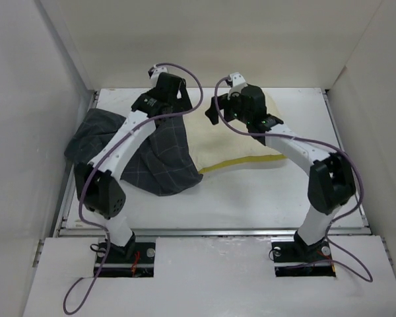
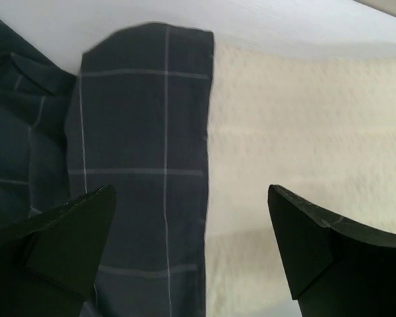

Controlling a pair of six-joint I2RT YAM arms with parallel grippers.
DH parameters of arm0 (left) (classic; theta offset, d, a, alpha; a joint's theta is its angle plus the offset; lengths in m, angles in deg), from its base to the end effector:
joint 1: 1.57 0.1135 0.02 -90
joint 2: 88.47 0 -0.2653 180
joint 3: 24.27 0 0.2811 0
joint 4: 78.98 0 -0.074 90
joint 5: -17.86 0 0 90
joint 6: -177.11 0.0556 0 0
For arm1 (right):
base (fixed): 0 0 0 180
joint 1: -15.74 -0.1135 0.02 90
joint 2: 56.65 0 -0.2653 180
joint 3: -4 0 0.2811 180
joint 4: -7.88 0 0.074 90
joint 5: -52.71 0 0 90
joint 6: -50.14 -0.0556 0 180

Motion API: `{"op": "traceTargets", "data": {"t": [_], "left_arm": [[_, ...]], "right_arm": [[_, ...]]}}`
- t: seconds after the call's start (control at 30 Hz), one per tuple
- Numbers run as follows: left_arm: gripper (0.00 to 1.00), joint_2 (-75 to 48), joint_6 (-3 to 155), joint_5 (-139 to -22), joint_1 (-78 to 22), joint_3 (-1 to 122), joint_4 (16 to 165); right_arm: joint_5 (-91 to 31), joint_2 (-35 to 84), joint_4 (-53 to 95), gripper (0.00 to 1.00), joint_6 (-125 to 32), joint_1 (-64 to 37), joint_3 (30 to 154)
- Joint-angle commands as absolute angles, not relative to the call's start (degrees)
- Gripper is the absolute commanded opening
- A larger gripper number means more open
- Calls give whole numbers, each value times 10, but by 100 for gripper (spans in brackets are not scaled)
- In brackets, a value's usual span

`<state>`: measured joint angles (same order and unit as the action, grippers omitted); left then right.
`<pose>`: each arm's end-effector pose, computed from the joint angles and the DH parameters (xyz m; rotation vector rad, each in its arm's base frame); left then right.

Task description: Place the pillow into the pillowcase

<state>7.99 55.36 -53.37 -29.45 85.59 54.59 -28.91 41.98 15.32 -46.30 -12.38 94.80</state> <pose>0.3880 -0.1850 0.3732 -0.2611 2.1085 -0.2674 0.4043 0.2252 0.3035 -0.4539 1.8148 0.5543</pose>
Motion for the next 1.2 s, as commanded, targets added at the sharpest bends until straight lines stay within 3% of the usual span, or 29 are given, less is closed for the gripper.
{"op": "traceTargets", "data": {"t": [0.0, 0.27, 0.37, 0.43, 0.5, 0.53, 0.57, 0.6, 0.63, 0.67, 0.7, 1.0, 1.17], "left_arm": [[100, 144, 605, -552, -249, 917, 548], [100, 362, 685, -591, -229, 1134, 512], [98, 412, 690, -572, -229, 1168, 492], [90, 418, 690, -582, -224, 1149, 491], [73, 418, 690, -588, -218, 1126, 498], [48, 418, 685, -588, -218, 1115, 505], [36, 418, 680, -583, -218, 1107, 505], [28, 418, 679, -582, -218, 1107, 499], [21, 418, 679, -582, -218, 1107, 499], [6, 418, 679, -582, -218, 1121, 492], [0, 418, 679, -582, -218, 1128, 487], [0, 349, 727, -654, -238, 1128, 535], [0, 339, 752, -743, -295, 1128, 535]], "right_arm": [[-258, 493, 196, 98, -430, -109, 1023], [-207, 688, 255, 98, -415, -109, 1221], [-194, 736, 255, 98, -443, -109, 1235], [-209, 759, 255, 98, -468, -109, 1228], [-201, 765, 261, 90, -468, -103, 1228], [-201, 770, 254, 76, -475, -103, 1228], [-201, 770, 254, 62, -485, -103, 1220], [-189, 770, 237, 28, -492, -103, 1208], [-189, 770, 227, 1, -492, -103, 1199], [-189, 761, 214, 0, -499, -108, 1186], [-177, 753, 197, 0, -499, -108, 1171], [-107, 598, 1, 0, -535, -133, 1014], [-48, 575, -122, 0, -601, -138, 967]]}}
